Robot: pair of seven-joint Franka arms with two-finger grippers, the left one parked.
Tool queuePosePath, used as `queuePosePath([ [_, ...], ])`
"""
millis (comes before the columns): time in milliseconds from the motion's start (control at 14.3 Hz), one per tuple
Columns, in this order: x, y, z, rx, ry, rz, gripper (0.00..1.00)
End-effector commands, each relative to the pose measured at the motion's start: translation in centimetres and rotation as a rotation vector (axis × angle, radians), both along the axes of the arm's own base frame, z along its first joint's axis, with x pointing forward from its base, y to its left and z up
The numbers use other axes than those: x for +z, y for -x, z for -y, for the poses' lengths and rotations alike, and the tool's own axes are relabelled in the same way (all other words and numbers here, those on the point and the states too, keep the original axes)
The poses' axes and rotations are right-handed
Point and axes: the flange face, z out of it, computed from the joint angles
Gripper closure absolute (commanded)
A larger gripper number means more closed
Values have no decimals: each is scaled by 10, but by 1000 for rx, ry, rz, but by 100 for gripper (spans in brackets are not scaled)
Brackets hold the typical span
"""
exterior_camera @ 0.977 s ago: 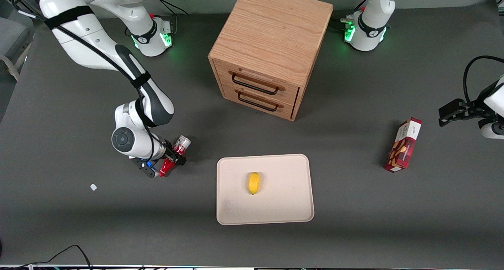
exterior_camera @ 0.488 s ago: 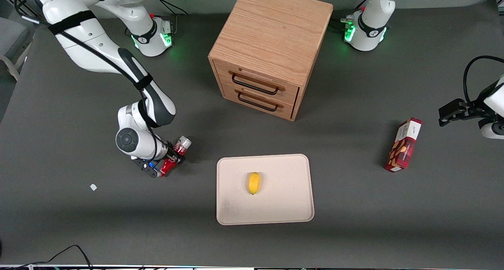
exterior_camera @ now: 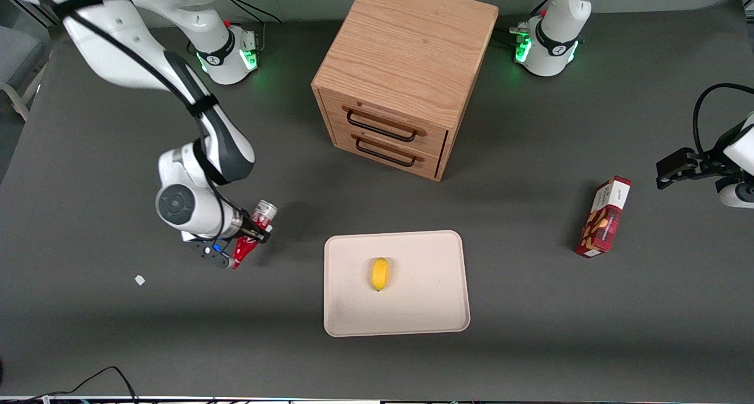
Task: Place coke bottle on tray
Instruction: 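Close the right gripper on the bottle and lift it upright, then carry the upright bottle with the right gripper onto the white tray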
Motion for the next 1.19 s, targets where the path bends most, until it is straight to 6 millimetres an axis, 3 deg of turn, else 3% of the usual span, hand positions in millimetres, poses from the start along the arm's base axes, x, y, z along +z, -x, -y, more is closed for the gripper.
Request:
queuePosePath([
  [0,118,4,6,134,8,16,100],
  [140,187,1,-2,214,-3,40,100],
  [279,245,2,-23,301,-35,74,100],
  [349,262,1,-33,324,-57,90,100],
  [488,264,1,-70,378,-124,102,100],
  [628,236,-11,-111,429,-195,90,100],
  [767,172,-31,-139,441,-253,55,100],
  [977,69,-60,-155,406,-308,63,100],
  [1116,14,-71,-161,349,-328,72,100],
])
